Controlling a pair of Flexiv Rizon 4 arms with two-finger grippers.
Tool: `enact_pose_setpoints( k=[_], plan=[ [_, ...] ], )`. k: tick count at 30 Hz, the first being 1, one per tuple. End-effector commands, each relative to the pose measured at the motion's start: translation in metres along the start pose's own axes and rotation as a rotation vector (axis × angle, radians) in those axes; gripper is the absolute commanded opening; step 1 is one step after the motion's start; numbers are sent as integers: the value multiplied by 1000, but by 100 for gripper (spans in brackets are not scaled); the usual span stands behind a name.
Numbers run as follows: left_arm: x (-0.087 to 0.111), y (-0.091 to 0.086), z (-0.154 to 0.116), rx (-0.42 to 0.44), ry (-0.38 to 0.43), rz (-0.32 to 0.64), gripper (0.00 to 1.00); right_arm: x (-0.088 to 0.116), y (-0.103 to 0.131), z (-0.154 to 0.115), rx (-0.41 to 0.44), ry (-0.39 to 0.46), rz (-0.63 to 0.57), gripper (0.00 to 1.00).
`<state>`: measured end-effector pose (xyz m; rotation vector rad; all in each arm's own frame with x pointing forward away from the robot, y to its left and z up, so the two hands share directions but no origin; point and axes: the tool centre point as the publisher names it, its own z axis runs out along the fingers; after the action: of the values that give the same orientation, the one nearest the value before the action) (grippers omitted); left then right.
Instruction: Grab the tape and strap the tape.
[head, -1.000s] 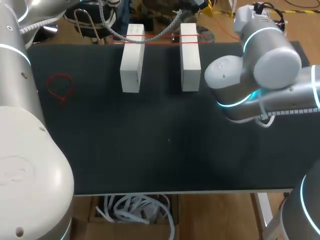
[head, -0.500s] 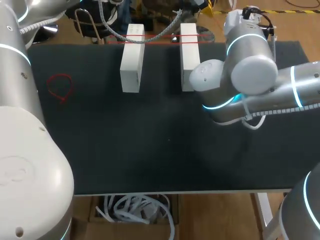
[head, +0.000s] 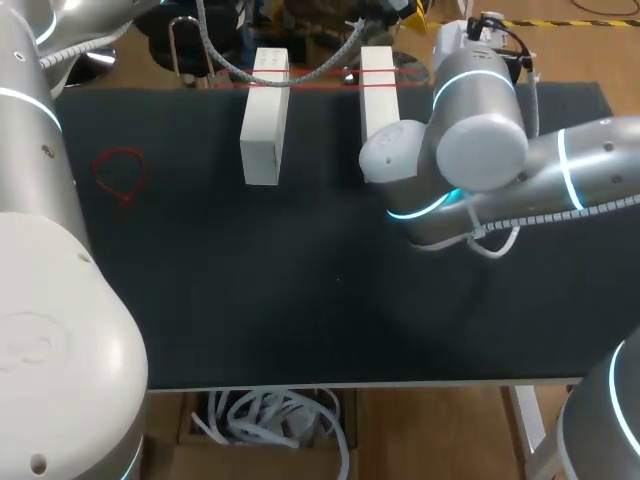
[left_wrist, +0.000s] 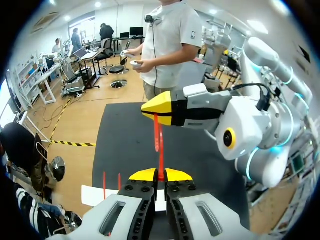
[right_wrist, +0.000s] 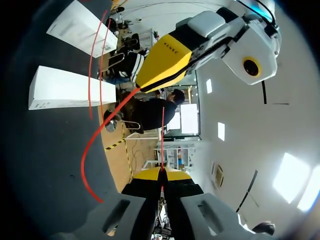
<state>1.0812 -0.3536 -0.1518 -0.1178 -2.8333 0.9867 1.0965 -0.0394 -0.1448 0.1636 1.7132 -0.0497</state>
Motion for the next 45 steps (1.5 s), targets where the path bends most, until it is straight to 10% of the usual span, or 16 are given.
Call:
enact_pose_setpoints(
  k=[1, 45],
  plan=[
    [0, -1, -1, -4, 1, -1, 0, -1, 6, -2, 1, -1, -12, 0],
    [0, -1, -1, -4, 1, -1, 0, -4, 22, -3, -20, 0, -134, 0]
  ],
)
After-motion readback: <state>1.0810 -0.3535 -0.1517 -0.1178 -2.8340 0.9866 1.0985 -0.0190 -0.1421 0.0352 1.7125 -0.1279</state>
